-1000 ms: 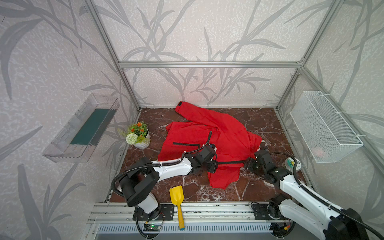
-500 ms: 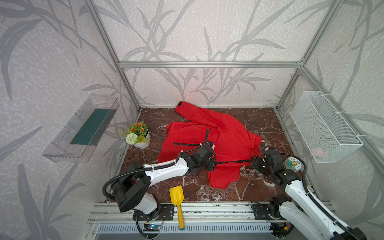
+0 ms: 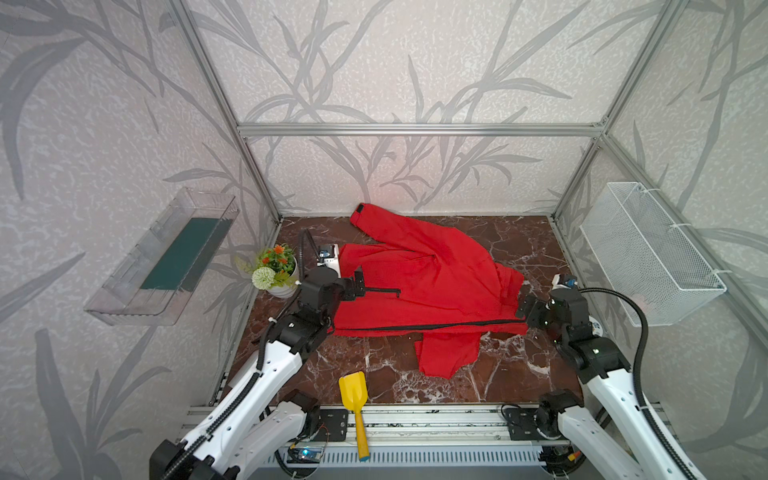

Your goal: Zip up the jacket

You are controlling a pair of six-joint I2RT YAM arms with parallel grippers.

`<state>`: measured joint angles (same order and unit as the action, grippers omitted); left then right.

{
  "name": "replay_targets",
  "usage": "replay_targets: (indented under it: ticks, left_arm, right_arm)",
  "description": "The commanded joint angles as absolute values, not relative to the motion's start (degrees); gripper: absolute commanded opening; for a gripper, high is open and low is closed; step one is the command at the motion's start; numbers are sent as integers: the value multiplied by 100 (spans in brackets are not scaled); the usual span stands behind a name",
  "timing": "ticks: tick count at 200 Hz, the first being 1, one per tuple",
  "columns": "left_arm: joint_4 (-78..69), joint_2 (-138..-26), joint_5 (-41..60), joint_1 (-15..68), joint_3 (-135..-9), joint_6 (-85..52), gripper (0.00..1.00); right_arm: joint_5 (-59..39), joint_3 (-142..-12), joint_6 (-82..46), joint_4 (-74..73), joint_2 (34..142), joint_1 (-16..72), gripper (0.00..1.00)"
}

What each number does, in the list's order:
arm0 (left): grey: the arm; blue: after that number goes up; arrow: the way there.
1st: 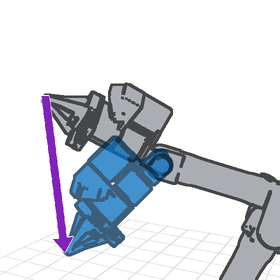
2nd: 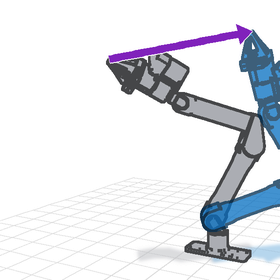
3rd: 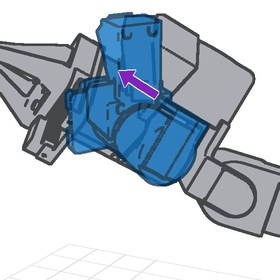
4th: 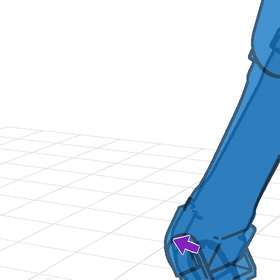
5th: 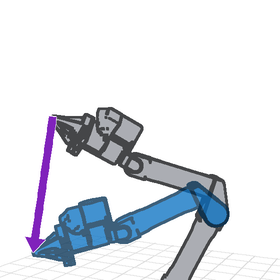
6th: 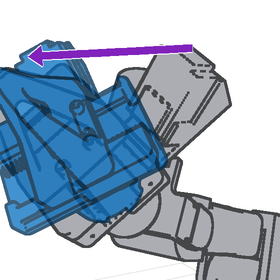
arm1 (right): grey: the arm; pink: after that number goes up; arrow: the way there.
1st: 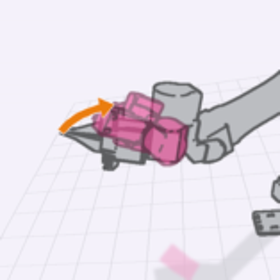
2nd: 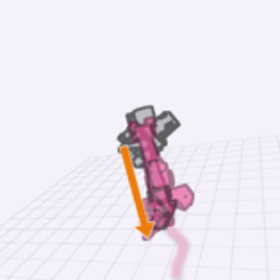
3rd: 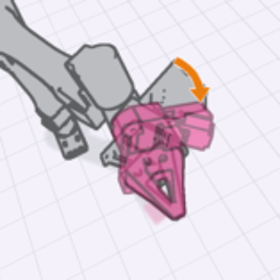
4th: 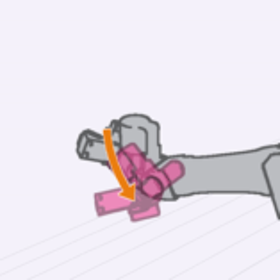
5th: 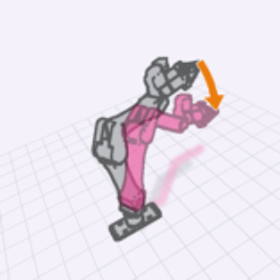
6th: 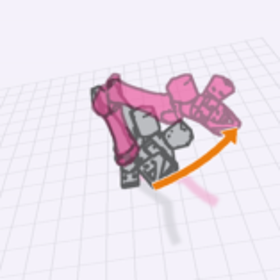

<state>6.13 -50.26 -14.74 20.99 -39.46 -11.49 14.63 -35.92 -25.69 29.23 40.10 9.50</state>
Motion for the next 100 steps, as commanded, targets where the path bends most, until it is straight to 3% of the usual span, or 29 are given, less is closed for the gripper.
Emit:
replay_targets:
  ticks: [1, 69, 100]
  left_arm:
    - [-293, -5016, -1920, 1794, -3412, -641, 99]
    - [-2411, -5559, -2706, 1263, -2037, -403, 99]
    - [-2835, -5756, -2847, 1137, -1832, -37, 99]
  right_arm:
    - [1635, -3483, -1806, 2075, 4067, 725, 99]
    - [2543, -2012, -531, -803, 4375, 516, 99]
    - [2045, -1509, -157, -2219, 4929, 519, 99]
